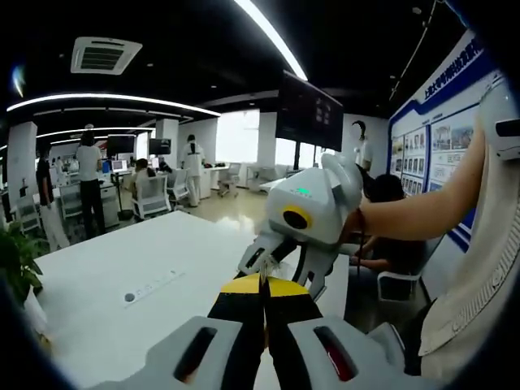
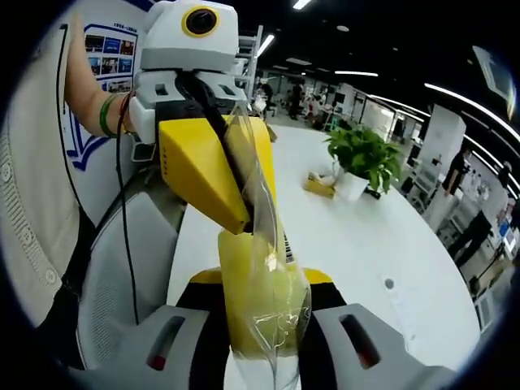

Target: Compare the silicone blocks by pressing each to a similar depth, holding the contact briefly, and releasing to observe deformation and rebound differences across the visible hardness samples.

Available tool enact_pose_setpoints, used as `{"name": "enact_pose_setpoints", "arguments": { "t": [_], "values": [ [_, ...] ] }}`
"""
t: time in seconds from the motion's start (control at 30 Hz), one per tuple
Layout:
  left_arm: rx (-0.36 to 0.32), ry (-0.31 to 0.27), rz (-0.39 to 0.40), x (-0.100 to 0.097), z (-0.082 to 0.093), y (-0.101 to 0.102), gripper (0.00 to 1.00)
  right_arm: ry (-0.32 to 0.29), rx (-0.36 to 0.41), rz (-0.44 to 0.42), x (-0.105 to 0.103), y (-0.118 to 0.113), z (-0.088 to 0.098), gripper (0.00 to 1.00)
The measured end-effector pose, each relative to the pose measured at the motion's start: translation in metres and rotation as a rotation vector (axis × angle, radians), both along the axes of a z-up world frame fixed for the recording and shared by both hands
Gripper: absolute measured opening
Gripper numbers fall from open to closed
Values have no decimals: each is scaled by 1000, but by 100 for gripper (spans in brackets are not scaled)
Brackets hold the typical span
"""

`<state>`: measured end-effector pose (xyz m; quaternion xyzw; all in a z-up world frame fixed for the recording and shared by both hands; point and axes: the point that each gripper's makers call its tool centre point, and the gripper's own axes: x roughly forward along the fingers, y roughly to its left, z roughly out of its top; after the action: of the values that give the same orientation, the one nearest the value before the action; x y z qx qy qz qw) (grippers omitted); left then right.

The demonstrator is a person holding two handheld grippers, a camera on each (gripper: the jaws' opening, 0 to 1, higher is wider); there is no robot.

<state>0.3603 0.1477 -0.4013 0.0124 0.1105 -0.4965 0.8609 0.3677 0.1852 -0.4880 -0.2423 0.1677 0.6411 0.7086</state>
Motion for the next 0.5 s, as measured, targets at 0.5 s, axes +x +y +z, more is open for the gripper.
{"name": "enact_pose_setpoints", "arguments": {
  "t": [0.5],
  "values": [
    [-3,4,11,0,-3,2,0,46,20,-4,-1,3,-4,26]
  ]
}}
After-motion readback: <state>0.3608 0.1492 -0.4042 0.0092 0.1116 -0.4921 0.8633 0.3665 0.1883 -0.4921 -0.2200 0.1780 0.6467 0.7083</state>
